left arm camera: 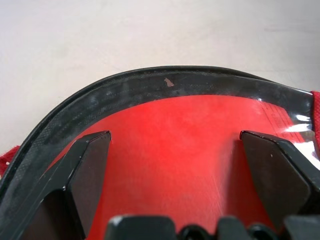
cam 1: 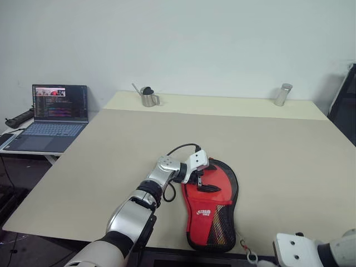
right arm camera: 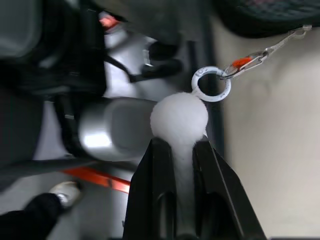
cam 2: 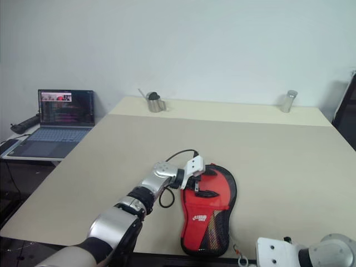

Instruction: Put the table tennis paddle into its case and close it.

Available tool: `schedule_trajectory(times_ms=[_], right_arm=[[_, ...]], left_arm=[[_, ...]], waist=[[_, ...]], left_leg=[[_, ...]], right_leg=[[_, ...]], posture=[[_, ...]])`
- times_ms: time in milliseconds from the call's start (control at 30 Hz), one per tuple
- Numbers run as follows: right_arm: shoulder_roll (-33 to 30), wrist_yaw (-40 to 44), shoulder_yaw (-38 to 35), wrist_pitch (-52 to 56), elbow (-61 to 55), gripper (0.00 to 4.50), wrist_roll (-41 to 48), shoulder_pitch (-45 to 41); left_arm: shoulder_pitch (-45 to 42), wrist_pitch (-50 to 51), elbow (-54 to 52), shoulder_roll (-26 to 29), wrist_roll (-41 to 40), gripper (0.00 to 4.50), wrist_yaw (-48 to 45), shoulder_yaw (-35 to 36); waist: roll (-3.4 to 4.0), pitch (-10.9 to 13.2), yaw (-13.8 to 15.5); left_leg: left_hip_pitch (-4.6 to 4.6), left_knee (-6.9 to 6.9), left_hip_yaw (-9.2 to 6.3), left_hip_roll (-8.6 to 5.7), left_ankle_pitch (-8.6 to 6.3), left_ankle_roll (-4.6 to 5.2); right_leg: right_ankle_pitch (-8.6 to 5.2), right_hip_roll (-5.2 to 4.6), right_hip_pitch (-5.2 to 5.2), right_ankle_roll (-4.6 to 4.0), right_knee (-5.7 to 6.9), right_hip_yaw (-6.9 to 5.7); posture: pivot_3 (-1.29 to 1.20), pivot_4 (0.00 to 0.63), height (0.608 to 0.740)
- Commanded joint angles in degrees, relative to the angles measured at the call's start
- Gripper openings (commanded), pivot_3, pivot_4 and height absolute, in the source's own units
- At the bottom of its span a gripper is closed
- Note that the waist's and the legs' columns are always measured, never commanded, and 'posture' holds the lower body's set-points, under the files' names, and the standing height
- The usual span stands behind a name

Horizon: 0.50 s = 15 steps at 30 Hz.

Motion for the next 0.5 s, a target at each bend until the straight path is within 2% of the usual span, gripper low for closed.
schedule_trajectory(times_ms=[33,133,400,500], right_arm=[[-2.13,-1.63,-2.05,-3.03,-1.91,0.02,3.97,2.49],[-3.97,-4.06,-2.82,-4.81,-1.91,0.02,6.66,4.66],[-7.76,-11.73,-2.98,-4.94,-1.91,0.02,13.3,5.21],[-9.16,-12.47,-3.91,-4.13,-1.91,1.0,16.84,3.76]], left_arm=[[1.54,1.05,3.87,-0.57,4.49,4.5,1.82,-2.8],[1.22,0.85,4.21,-0.95,4.74,4.5,2.33,-2.66],[1.23,0.33,4.39,-1.18,4.72,4.5,2.39,-2.29],[1.79,-0.04,4.13,-0.74,4.52,4.5,2.0,-2.11]], waist=[[-0.05,0.03,0.0],[-0.1,0.04,0.01],[-0.09,0.04,-0.06],[-0.1,0.04,-0.08]], left_leg=[[0.15,0.0,-0.01,0.03,0.0,0.0],[0.56,-0.05,-0.06,0.03,-0.02,-0.03],[0.55,-0.07,-0.04,0.02,-0.05,-0.07],[0.55,-0.07,-0.07,0.02,-0.05,-0.07]], right_leg=[[0.0,-0.09,0.16,0.0,-0.01,-0.01],[-0.07,-0.23,0.57,-0.09,-0.08,-0.12],[-0.09,-0.29,0.58,-0.11,-0.11,-0.16],[-0.09,-0.29,0.58,-0.11,-0.11,-0.2]], posture=[[0.0,0.15,0.74],[0.0,0.15,0.74],[0.0,0.15,0.74],[0.0,0.15,0.74]])
